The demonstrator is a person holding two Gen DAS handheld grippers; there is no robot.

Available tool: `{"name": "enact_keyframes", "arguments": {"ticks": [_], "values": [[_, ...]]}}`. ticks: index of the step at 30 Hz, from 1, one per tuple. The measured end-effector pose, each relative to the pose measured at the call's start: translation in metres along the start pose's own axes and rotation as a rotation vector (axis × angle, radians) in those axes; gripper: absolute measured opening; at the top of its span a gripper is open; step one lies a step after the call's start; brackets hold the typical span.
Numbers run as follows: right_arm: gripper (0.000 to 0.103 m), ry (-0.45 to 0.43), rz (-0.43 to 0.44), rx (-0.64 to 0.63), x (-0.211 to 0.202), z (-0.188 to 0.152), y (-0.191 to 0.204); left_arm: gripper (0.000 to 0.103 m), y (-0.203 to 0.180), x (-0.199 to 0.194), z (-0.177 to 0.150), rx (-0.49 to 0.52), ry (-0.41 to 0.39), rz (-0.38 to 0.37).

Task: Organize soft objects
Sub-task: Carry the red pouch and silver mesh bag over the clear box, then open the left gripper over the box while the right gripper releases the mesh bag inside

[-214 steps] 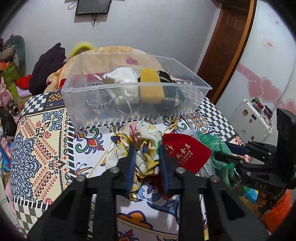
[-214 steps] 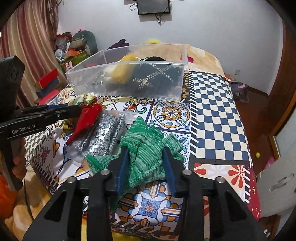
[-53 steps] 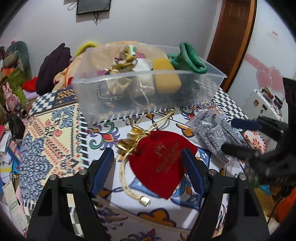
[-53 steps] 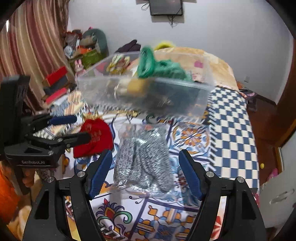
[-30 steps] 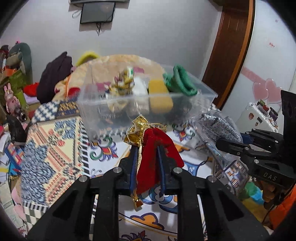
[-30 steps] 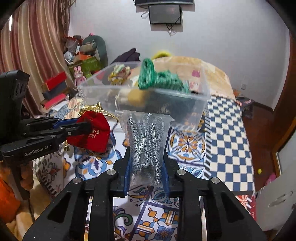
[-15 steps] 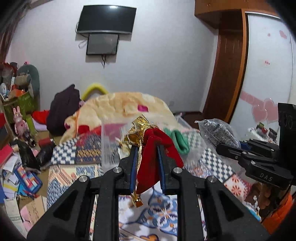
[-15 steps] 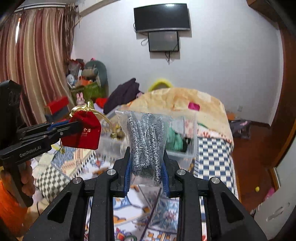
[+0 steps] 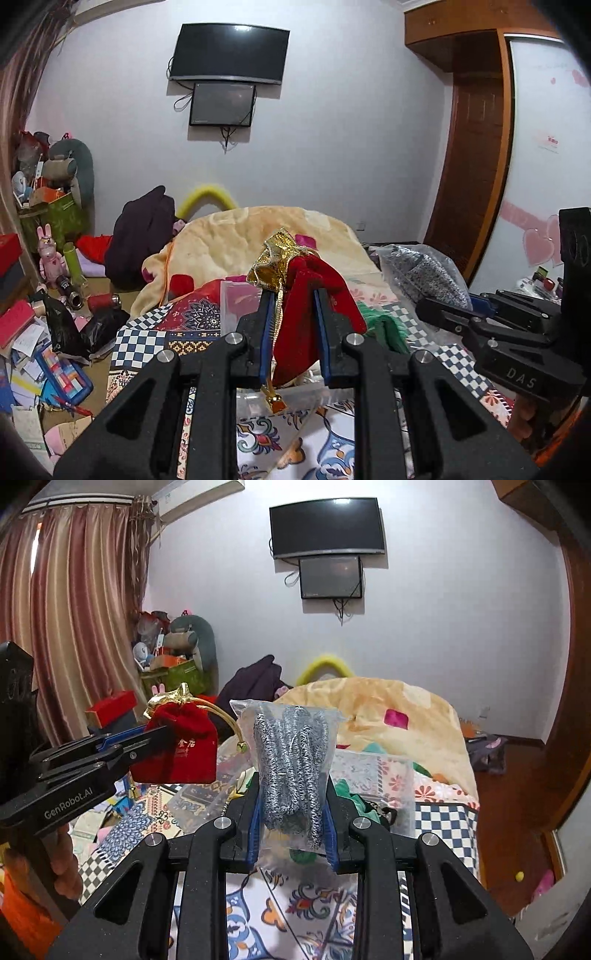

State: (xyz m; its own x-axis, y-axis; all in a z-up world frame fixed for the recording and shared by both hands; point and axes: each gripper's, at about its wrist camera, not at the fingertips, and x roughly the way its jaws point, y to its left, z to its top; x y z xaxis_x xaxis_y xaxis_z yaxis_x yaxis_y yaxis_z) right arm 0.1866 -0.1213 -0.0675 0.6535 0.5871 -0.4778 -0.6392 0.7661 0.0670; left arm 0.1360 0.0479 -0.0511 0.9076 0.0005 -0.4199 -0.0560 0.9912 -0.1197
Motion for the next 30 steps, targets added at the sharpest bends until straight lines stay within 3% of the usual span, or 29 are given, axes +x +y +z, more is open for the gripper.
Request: {"name": "enact_keyframes", "arguments": {"ticks": [13,24,26,30], "values": [[0.025,0.149,0.012,0.004,0.057,-0.015,0.004,0.02,0.011,0.07,-0.029,0.001,0.169,0.052],[0.029,0.203,0.0,-0.02,0.065,-0.022,0.006,0.031,0.012,0.076,-0.04,-0.001,0.222,0.04],[0.035,0.205,0.009,-0.01,0.063,-0.021,0.006,0.042,0.012,0.073,-0.04,-0.003,0.219,0.038],[0.049,0.181,0.009,-0.008,0.053,-0.018,0.004,0.048,0.011,0.062,-0.035,-0.001,0.199,0.031]]}}
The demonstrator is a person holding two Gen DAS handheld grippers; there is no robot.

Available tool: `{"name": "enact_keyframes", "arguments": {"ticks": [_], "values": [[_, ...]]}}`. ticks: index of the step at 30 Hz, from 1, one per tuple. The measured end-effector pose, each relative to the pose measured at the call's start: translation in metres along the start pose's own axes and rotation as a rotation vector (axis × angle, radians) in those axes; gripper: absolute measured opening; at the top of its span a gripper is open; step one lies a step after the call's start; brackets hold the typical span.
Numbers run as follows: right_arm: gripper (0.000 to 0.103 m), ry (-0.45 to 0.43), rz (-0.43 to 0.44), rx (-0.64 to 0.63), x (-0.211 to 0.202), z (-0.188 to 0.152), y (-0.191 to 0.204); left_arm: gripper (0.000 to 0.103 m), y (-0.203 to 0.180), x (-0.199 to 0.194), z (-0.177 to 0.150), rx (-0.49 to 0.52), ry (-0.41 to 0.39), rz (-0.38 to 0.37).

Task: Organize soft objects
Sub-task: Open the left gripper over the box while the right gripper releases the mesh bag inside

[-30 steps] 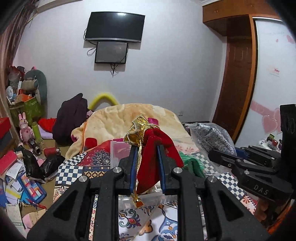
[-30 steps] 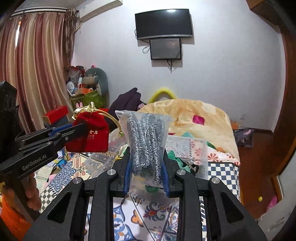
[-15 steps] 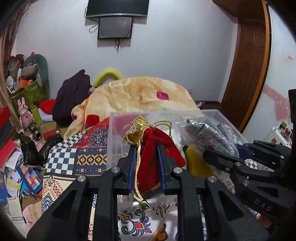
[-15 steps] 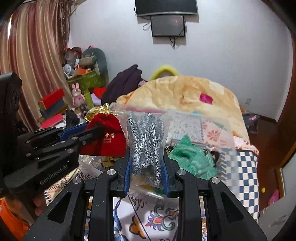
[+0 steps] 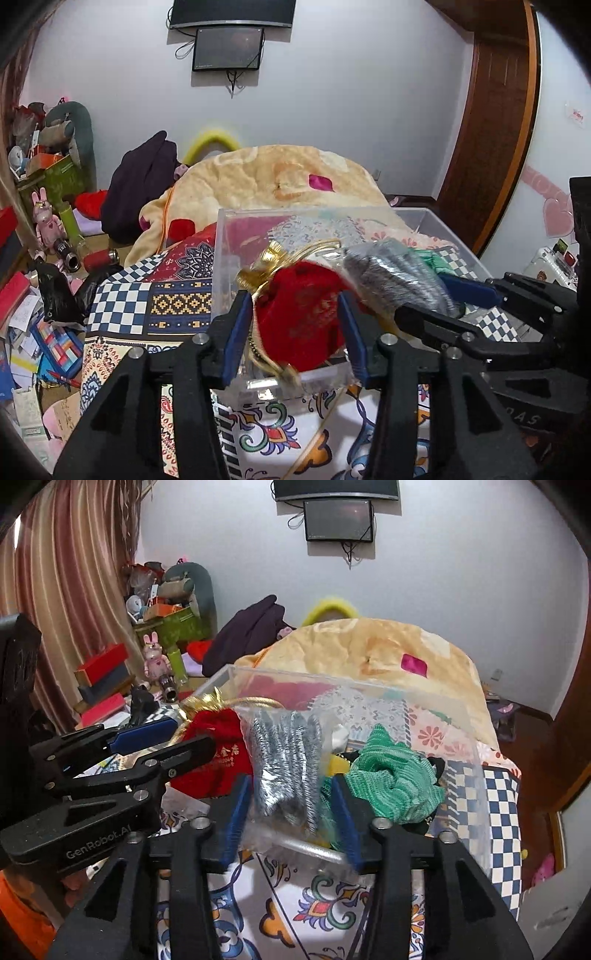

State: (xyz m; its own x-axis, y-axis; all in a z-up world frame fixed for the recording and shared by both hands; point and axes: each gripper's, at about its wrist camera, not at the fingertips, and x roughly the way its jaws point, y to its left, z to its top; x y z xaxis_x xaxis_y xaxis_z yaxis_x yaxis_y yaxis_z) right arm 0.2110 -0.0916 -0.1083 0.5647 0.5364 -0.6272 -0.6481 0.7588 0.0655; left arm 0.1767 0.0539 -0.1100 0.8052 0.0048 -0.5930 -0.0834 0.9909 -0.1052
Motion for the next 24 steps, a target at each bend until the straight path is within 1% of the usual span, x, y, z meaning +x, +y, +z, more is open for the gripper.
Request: {"name": "enact_keyframes", "arguments": {"ticks": [1,5,11,16,21,24], "values": [[0.052,-0.012,0.0,-0.001,-0.006,0.001,0.0,0.048,-0.001,-0.003,0.001,0.004,-0.006,0.0],[0.052,-0.052,0.005,-0.003,-0.023,0.006,0.0,0.054,-0.003,-0.022,0.005,0.007,-0.047,-0.006],[0.052,-0.142,-0.001,-0.018,-0.058,0.013,0.001,0.054,-0.007,-0.059,0.015,-0.002,-0.124,-0.037],[0.053,-0.224,-0.007,-0.022,-0.092,0.017,-0.002,0.054,-0.016,-0.098,0.027,0.001,-0.221,-0.062],[0.053,-0.306,-0.017,-0.024,-0.125,0.019,-0.001,0.055,-0.028,-0.136,0.033,0.017,-0.311,-0.07],[0.054,-0.349,-0.027,-0.026,-0.141,0.019,0.0,0.063,-0.037,-0.156,0.035,0.041,-0.353,-0.081]]}}
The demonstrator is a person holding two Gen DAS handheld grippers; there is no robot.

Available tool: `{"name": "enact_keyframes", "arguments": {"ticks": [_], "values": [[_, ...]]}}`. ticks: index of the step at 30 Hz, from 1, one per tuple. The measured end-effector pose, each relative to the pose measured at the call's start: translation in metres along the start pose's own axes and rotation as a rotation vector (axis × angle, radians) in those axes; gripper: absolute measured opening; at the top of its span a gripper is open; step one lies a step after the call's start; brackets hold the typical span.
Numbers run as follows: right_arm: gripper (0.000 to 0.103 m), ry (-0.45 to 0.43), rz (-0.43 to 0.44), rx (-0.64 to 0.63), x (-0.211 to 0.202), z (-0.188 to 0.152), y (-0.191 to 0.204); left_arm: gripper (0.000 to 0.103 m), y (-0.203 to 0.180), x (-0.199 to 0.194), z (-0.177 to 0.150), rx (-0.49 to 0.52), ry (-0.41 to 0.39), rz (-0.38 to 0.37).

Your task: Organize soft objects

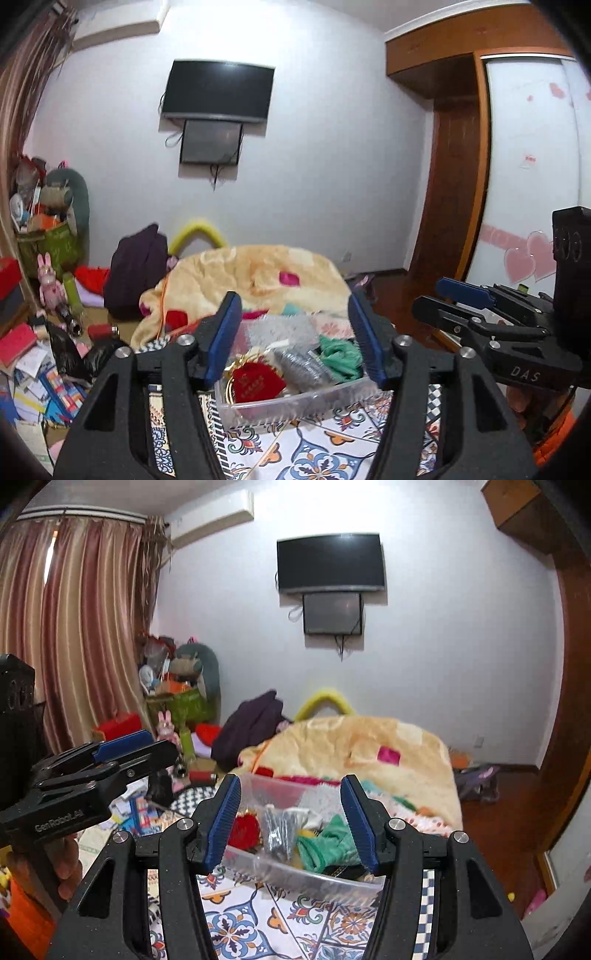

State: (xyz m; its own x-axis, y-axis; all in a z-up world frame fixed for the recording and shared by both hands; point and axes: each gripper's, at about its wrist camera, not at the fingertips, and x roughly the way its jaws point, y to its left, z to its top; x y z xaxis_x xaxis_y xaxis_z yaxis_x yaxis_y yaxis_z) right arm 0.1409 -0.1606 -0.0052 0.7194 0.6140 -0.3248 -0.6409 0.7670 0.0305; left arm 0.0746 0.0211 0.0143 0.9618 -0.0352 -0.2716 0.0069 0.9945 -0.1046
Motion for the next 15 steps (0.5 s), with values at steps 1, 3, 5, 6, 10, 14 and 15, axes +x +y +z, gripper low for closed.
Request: {"name": "enact_keyframes", "arguments": {"ticks": [1,3,5,6,10,14,15], "values": [[0.057,-0.012,-0.001,-0.001,-0.004,0.002,0.0,0.067,-0.003,-0.005,0.002,0.007,-0.011,-0.002],[0.065,-0.041,-0.008,-0.003,-0.012,0.004,0.002,0.072,-0.009,-0.012,0.005,0.018,-0.027,-0.012],[0.069,-0.071,-0.017,-0.009,-0.021,0.006,0.005,0.081,-0.014,-0.019,0.008,0.023,-0.037,-0.019],[0.071,-0.078,-0.021,-0.009,-0.023,0.006,0.006,0.083,-0.016,-0.021,0.009,0.023,-0.04,-0.021],[0.086,-0.111,-0.033,-0.003,-0.029,0.008,0.009,0.09,-0.018,-0.029,0.01,0.017,-0.045,-0.017],[0.092,-0.122,-0.034,0.001,-0.033,0.005,0.011,0.095,-0.021,-0.034,0.009,0.023,-0.05,-0.008],[0.095,-0.125,-0.038,0.002,-0.035,0.002,0.011,0.096,-0.021,-0.036,0.009,0.025,-0.051,-0.007]]}}
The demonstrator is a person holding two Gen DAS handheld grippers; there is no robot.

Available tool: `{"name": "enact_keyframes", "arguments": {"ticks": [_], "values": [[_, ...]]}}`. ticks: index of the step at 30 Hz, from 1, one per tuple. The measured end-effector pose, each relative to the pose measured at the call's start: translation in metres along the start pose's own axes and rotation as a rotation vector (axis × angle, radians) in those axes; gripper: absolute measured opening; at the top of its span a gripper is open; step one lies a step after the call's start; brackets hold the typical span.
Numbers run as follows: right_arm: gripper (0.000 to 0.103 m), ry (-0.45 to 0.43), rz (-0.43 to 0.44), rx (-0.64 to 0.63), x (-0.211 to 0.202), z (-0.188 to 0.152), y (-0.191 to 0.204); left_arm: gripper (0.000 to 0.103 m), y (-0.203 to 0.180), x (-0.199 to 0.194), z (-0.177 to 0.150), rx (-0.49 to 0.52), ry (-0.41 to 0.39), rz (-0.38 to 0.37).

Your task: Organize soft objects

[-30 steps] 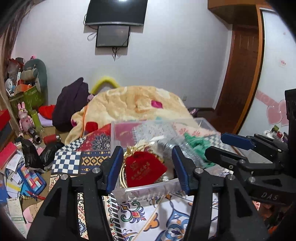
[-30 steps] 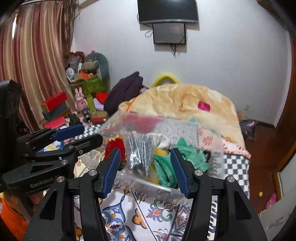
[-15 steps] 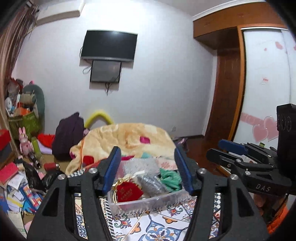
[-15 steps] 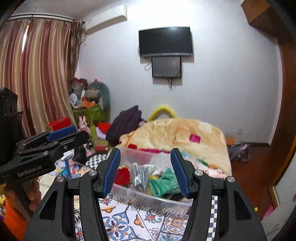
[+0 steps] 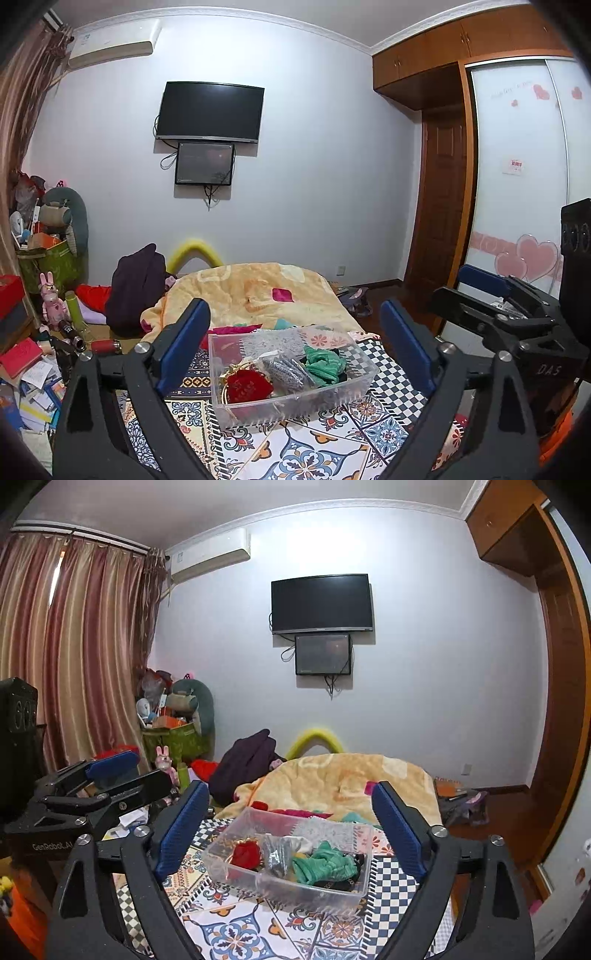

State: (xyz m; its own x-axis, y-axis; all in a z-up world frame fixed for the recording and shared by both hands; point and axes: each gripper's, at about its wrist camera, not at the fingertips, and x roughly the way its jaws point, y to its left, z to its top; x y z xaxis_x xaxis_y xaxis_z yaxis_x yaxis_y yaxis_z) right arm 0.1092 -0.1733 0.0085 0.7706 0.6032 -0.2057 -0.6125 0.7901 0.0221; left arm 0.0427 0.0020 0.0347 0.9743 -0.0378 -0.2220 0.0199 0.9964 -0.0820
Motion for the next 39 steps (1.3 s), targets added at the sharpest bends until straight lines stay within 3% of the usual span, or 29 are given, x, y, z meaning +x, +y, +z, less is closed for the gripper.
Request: {"name": "enact_keyframes", "arguments": {"ticks": [6,39], "values": [[0.102,-0.015,-0.006,0.006,-0.009,-0.007,0.0,0.101,0.0,-0.003,-0.003,0.004,0.0,0.001],[0.103,-0.018,-0.008,0.025,-0.017,-0.007,0.0,0.102,-0.004,-0.003,-0.007,0.02,0.005,-0.004]]}}
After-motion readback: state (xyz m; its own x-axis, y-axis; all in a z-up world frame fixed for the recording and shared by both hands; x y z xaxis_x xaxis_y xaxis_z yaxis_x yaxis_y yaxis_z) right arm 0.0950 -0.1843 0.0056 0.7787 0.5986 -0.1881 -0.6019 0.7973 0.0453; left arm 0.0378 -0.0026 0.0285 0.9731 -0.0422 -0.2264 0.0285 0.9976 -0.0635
